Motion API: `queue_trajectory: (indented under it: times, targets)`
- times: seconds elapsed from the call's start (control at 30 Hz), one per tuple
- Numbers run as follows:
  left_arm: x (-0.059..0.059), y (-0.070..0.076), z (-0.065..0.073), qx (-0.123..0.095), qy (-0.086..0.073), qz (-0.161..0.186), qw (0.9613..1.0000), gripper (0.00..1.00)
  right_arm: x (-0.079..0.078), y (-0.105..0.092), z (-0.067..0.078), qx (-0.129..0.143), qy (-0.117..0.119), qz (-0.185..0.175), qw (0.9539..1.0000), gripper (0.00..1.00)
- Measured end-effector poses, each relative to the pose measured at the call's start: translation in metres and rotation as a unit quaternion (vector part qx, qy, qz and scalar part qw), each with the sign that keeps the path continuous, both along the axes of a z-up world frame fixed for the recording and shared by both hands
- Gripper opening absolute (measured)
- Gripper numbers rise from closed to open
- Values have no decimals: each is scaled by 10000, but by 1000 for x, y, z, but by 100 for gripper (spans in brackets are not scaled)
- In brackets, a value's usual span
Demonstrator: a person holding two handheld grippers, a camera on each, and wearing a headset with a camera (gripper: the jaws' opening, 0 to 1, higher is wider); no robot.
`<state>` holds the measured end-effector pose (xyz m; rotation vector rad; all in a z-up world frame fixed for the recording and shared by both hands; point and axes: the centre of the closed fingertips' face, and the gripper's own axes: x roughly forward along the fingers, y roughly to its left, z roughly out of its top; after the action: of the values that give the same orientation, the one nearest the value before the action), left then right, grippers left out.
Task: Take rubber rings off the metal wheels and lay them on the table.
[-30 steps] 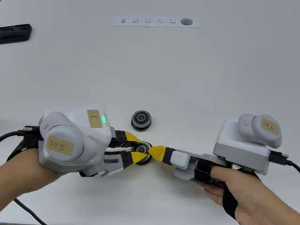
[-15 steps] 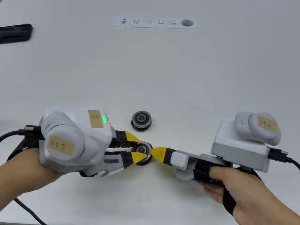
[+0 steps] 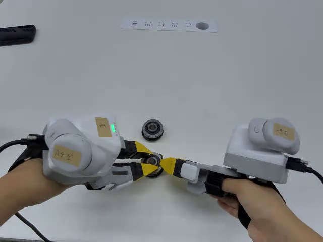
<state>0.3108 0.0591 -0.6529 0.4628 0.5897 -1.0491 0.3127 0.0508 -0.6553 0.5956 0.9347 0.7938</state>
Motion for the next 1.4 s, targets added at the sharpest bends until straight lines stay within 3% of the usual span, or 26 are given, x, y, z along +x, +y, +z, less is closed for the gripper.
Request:
queue_trajectory:
  times: [0.37, 1.07, 1.4]
  targets:
    - [0, 0, 0, -5, -22, -10, 10000, 13, -1, 2, 3, -16, -120, 111, 9999, 1]
    - [-1, -1, 0, 18, -69, -43, 10000, 13, -5, 4, 7, 155, 0, 170, 9997, 1]
    - [-2, -1, 0, 143, -164, -174, 9996, 13, -7, 4, 10, 260, 17, 285, 9993, 1]
